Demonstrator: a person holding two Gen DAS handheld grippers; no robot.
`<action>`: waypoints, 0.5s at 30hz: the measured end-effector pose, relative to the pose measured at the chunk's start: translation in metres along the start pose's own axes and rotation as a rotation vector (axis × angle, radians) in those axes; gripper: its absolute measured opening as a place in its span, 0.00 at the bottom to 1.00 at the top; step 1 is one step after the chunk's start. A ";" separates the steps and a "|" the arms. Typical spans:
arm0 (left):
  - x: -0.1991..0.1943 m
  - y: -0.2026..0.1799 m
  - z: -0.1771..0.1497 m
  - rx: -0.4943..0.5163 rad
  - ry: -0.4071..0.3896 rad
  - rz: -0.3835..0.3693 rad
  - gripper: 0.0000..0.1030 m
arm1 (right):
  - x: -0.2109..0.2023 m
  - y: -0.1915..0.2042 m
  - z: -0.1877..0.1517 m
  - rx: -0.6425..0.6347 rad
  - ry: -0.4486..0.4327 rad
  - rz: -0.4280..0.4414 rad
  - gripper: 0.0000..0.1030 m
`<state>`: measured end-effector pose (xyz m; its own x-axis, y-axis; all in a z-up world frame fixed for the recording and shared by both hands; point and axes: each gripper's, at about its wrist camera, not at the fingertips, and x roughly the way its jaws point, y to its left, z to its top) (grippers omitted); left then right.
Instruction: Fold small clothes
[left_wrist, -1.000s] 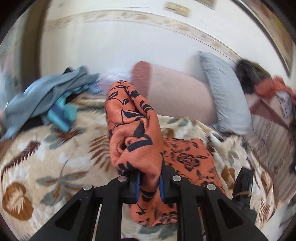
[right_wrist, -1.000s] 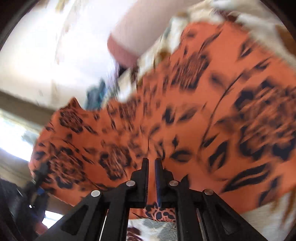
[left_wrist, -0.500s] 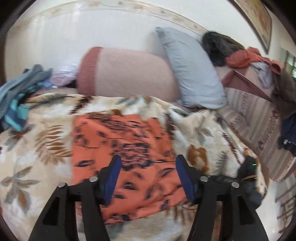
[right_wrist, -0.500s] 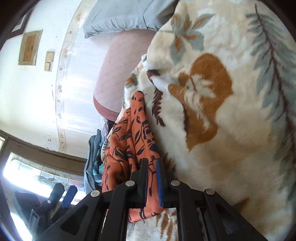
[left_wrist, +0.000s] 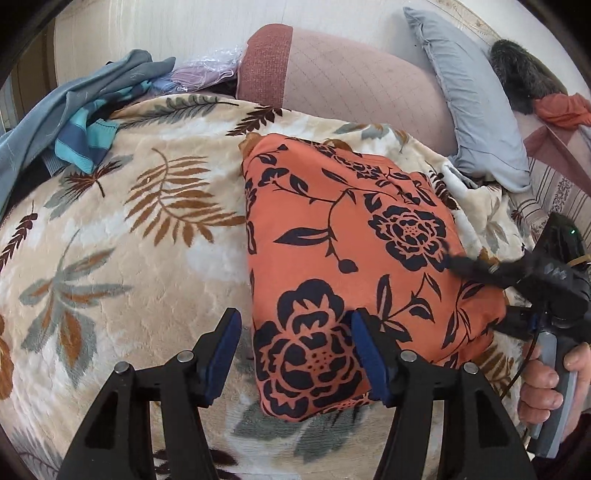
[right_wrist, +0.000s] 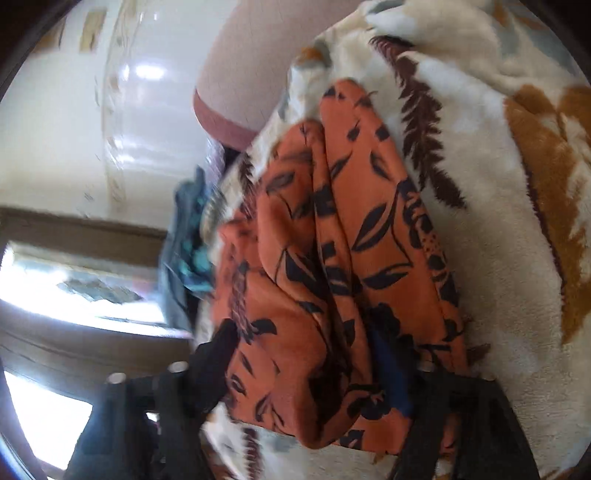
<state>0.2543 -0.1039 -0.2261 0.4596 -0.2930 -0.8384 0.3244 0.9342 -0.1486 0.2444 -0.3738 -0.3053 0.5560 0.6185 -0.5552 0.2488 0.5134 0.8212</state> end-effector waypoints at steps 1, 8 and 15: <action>-0.002 -0.002 0.001 0.006 -0.004 -0.002 0.61 | 0.000 0.007 -0.003 -0.047 0.005 -0.038 0.25; -0.013 -0.029 0.005 0.076 -0.040 -0.034 0.61 | -0.079 0.043 -0.023 -0.241 -0.217 -0.083 0.18; 0.030 -0.048 -0.006 0.139 0.088 0.112 0.70 | -0.039 -0.052 -0.019 0.070 -0.034 -0.046 0.33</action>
<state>0.2474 -0.1563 -0.2476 0.4277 -0.1641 -0.8889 0.3893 0.9210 0.0173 0.1949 -0.4139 -0.3287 0.5695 0.5740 -0.5883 0.3285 0.4972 0.8031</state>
